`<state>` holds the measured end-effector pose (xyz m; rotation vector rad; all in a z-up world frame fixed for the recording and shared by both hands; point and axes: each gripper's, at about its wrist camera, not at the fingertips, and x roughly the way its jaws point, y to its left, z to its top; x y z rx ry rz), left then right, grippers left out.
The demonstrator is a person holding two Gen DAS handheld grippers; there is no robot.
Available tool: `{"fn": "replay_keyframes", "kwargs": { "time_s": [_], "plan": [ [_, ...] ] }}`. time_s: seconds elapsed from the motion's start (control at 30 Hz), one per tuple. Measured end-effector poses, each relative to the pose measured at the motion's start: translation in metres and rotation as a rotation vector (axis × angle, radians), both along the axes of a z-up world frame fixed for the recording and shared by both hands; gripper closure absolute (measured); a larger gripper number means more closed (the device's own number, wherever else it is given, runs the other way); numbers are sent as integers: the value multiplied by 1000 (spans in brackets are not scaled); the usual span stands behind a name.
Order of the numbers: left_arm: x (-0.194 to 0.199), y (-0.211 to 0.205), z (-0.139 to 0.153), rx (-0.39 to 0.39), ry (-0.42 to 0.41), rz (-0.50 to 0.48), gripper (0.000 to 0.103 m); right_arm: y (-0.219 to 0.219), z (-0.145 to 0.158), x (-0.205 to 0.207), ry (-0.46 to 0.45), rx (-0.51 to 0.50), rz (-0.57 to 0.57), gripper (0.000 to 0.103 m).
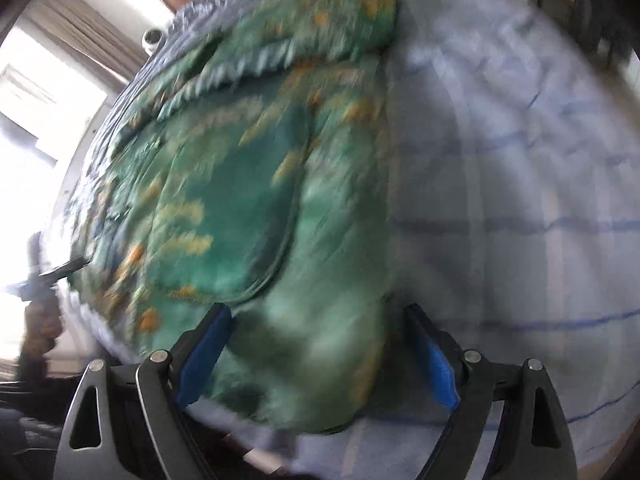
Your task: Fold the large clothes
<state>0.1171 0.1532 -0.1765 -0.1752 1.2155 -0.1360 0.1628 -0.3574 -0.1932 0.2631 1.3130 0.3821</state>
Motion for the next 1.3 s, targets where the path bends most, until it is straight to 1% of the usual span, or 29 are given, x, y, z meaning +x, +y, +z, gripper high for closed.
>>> {"fn": "replay_keyframes", "kwargs": {
  "time_s": [0.03,0.07,0.1,0.13,0.2,0.3,0.4,0.47,0.53,0.6,0.63,0.7,0.77,0.8,0.83,0.9,0.93,1.0,1.03,1.07,1.1,1.13,1.2,1.23,1.27,1.3],
  "plan": [
    [-1,2,2,3,5,3,64,3,1,-2,-3,3,8,62],
    [-3,4,4,-3,9,10,76,5,5,-5,-19,-14,15,76],
    [-4,7,7,-18,6,18,85,4,11,-6,-33,-16,9,86],
    [-6,10,12,-46,-2,26,87,1,15,-7,-35,0,-5,89],
    [-12,10,22,-65,-24,25,90,-3,26,-9,-56,28,-22,90],
    [-26,9,39,-73,-56,11,91,-1,41,-16,-91,25,-3,91],
    [-46,12,47,-97,-53,5,91,-1,57,-28,-106,33,8,91],
    [-62,15,51,-125,-36,1,91,-2,63,-36,-95,49,10,91],
    [-83,22,59,-186,-19,8,91,-6,71,-49,-79,73,5,91],
    [-104,32,71,-259,-17,21,91,-14,83,-66,-57,125,-11,91],
    [-111,35,76,-283,-19,27,91,-17,89,-72,-50,150,-17,91],
    [-127,47,94,-365,-38,68,91,-25,105,-85,-50,228,-36,92],
    [-127,54,109,-413,-73,103,91,-32,122,-88,-66,289,-75,92],
    [-122,58,117,-433,-96,114,91,-36,129,-84,-79,321,-99,92],
    [-107,63,130,-463,-139,125,91,-40,137,-77,-98,347,-117,92],
    [-77,71,146,-488,-198,135,91,-44,147,-53,-151,395,-138,92],
    [-67,73,150,-488,-213,138,91,-41,149,-41,-170,403,-142,92],
    [-17,73,157,-457,-252,149,91,-39,153,1,-224,391,-151,92],
    [-5,73,156,-448,-256,154,91,-36,153,20,-235,388,-154,92],
    [22,75,153,-432,-258,162,91,-35,150,39,-245,389,-157,92],
    [41,77,148,-413,-259,166,91,-33,145,68,-260,380,-164,92],
    [69,77,140,-383,-255,188,91,-33,140,86,-267,377,-172,92],
    [109,79,124,-362,-228,210,90,-29,122,133,-265,385,-209,92],
    [119,79,116,-354,-222,226,89,-30,113,149,-267,383,-237,92],
    [136,83,102,-363,-202,256,85,-30,100,169,-257,398,-272,92],
    [152,87,88,-379,-164,281,79,-32,87,180,-245,415,-290,91]
  ]
}}
